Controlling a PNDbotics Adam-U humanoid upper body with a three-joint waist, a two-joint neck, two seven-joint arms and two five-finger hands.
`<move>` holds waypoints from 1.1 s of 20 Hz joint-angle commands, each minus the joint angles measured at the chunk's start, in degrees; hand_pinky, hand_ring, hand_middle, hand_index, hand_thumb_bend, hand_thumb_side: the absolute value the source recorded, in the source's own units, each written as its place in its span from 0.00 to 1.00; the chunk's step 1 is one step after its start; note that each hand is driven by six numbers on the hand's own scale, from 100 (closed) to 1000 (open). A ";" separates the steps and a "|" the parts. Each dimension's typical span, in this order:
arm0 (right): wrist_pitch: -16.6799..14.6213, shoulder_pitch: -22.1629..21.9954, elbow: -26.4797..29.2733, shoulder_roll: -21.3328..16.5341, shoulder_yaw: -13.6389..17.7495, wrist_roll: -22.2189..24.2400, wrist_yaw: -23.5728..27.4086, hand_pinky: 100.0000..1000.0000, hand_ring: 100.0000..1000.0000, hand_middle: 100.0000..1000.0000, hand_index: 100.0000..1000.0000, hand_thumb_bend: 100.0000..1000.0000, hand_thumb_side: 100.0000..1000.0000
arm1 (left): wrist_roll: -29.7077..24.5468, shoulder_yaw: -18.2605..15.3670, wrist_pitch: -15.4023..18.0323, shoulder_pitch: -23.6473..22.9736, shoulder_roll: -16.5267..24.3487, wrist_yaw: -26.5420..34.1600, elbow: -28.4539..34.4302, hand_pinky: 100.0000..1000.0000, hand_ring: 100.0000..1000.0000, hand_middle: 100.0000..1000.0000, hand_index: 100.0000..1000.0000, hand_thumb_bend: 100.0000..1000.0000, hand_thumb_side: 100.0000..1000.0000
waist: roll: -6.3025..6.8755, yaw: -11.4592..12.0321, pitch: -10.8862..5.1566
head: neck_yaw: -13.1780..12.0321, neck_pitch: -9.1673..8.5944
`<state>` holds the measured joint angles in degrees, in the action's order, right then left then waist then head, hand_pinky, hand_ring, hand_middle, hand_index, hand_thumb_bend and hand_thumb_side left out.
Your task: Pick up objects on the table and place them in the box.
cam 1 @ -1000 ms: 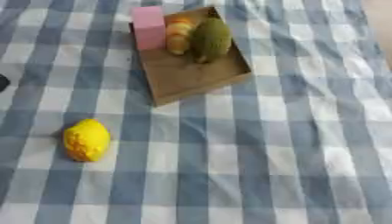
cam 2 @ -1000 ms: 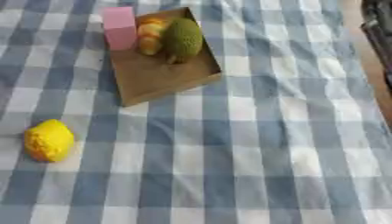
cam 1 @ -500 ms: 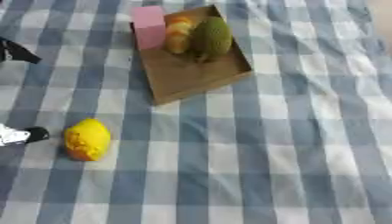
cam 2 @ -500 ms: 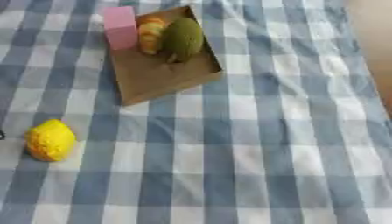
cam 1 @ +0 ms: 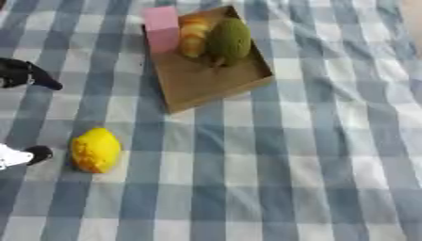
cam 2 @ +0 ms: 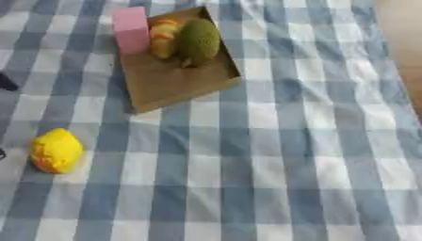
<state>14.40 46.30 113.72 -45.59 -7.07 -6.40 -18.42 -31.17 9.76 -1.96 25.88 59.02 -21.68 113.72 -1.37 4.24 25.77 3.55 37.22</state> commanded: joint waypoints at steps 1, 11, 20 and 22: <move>0.22 0.41 0.87 -0.80 0.89 -0.37 0.29 0.66 0.67 0.73 0.83 0.00 0.35 | -1.45 0.72 0.50 1.54 1.25 1.66 0.87 0.93 0.86 0.78 0.88 0.42 0.25 | 0.23 -0.11 -1.52 | -0.15 0.16; 1.27 0.81 0.87 -0.40 0.93 -2.32 0.58 0.66 0.66 0.72 0.82 0.00 0.35 | -7.42 5.43 0.42 4.93 0.88 -0.86 0.87 0.95 0.88 0.81 0.89 0.37 0.20 | 0.85 -0.63 -1.48 | -0.34 0.35; 2.17 0.94 0.87 0.18 0.67 -3.14 1.01 0.65 0.66 0.72 0.82 0.00 0.36 | -12.34 7.56 0.02 5.36 0.42 -0.65 0.87 0.95 0.88 0.81 0.88 0.29 0.16 | 1.33 -0.89 -0.94 | -0.63 0.51; 2.25 0.93 0.87 0.28 0.61 -3.22 1.03 0.65 0.66 0.72 0.82 0.00 0.36 | -13.08 7.79 -0.02 5.24 0.41 -0.82 0.87 0.95 0.88 0.81 0.88 0.28 0.15 | 1.39 -0.90 -0.84 | -0.63 0.46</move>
<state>16.54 46.36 113.73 -44.55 -6.81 -9.29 -17.67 -43.65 17.86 -1.98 30.38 58.40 -22.67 113.73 -0.10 3.38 26.13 3.08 37.57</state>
